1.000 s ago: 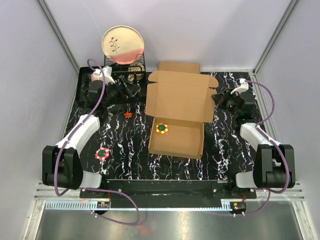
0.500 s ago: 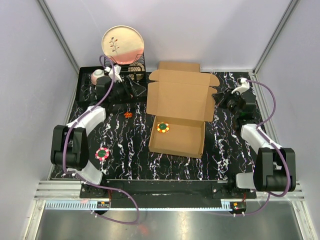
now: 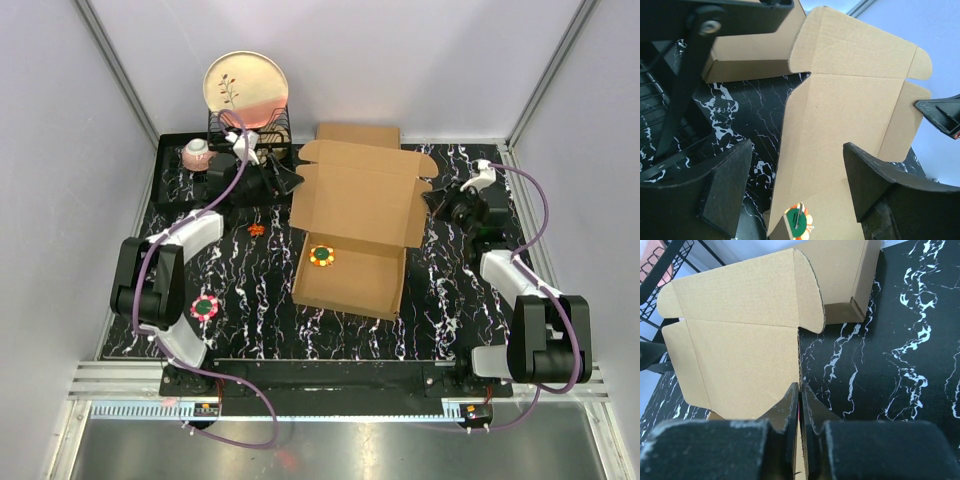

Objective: Fold the paper box

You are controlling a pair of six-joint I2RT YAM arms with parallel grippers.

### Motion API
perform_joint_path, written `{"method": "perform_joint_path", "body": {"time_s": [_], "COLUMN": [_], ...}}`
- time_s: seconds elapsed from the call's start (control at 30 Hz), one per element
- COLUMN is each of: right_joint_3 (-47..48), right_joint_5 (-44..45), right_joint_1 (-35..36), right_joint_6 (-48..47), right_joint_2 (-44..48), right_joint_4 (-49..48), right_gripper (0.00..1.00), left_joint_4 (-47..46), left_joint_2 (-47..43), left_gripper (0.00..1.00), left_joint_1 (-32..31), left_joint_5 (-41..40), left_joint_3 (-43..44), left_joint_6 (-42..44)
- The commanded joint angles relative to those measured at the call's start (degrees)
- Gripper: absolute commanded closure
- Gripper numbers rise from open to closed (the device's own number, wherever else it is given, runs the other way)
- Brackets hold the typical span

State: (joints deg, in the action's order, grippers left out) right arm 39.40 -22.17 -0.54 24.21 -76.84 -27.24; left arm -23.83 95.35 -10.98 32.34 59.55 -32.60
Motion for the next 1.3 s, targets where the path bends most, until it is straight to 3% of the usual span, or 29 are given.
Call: {"method": "perform_joint_path", "body": {"time_s": [0.0,0.2,0.47,0.6,0.8,1.27], "right_joint_3": [-0.2,-0.3,-0.6,-0.5,-0.1,1.2], "right_joint_5": [-1.7,-2.1,-1.6,-1.6,-1.8,0.6], "right_joint_1": [1.8,2.4,3.0,3.1,3.3,4.0], "right_joint_6": [0.3,-0.1,-1.1,-1.2,-1.1,-1.0], "right_joint_2": [2.0,2.3,2.6,2.4,1.9,3.1], "right_joint_4": [-2.9,-2.3,-1.8,-1.8,-1.8,-0.5], "right_gripper": [0.91,0.91,0.92,0.92,0.92,0.92], "left_joint_4": [-1.0,-0.6,-4.6,-7.4,-10.2,-12.2], "left_joint_2": [2.1,3.5,3.9,4.1,5.2,2.1], "left_gripper": [0.24,0.25,0.30,0.40,0.47,0.82], "left_joint_1": [-1.6,-2.1,-2.0,-2.0,-2.0,-2.2], "left_joint_5": [-2.0,-7.5,-8.0,-6.7,-4.3,-4.0], "left_joint_3": [4.3,4.3,3.9,3.6,3.4,0.0], "left_joint_6": [4.9,5.9,5.6,4.7,3.3,3.2]}}
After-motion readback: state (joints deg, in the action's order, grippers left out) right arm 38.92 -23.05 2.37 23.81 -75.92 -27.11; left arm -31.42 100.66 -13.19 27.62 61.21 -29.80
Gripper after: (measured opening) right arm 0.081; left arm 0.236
